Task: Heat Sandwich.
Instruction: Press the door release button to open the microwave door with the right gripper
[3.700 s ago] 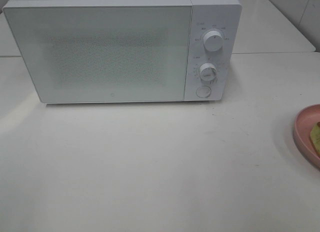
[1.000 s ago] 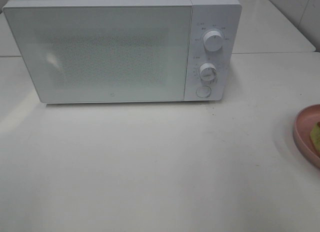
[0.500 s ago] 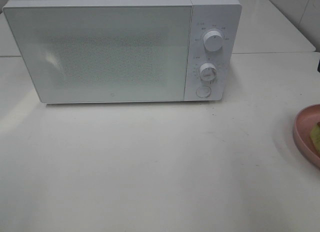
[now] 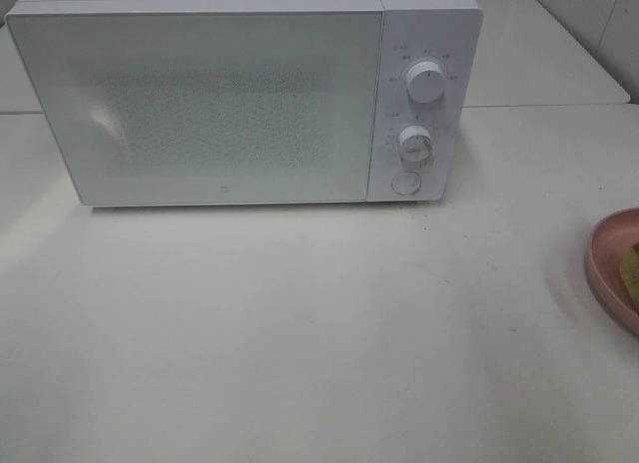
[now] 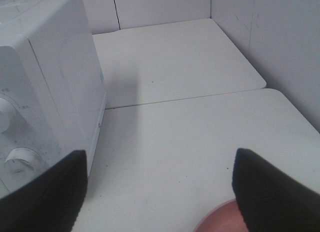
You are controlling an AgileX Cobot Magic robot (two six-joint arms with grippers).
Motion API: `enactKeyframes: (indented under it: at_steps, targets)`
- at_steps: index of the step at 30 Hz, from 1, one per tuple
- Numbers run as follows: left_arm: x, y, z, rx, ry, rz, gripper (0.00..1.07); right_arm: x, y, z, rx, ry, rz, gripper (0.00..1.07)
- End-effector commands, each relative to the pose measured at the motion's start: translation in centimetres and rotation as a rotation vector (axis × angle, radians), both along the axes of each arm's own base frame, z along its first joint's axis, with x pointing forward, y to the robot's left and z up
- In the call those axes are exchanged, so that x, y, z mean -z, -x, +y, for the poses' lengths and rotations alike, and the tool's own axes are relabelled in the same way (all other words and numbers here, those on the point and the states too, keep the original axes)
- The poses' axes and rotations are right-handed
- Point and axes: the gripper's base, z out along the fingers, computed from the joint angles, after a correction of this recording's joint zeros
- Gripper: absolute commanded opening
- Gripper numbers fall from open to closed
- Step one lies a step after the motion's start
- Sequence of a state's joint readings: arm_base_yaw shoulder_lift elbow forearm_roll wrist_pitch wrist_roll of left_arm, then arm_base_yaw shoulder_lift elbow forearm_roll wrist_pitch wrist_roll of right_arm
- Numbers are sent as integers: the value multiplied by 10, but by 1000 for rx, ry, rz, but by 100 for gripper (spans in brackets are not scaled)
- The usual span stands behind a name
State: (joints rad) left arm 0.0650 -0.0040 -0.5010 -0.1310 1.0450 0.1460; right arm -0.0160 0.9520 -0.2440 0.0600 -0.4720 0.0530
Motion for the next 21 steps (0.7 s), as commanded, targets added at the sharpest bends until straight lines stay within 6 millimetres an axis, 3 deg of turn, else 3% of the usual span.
enactKeyframes:
  at_steps: [1,10,21]
  targets:
    - [0,3,-1,9,6,-33,101,0,-2,2,-9,5,-20,76]
    - [0,3,-1,9,6,-33,101,18,-17,37,-157,64,5,76]
    - [0,3,-1,9,6,-33,101,45,-25,75,-158,99,3,76]
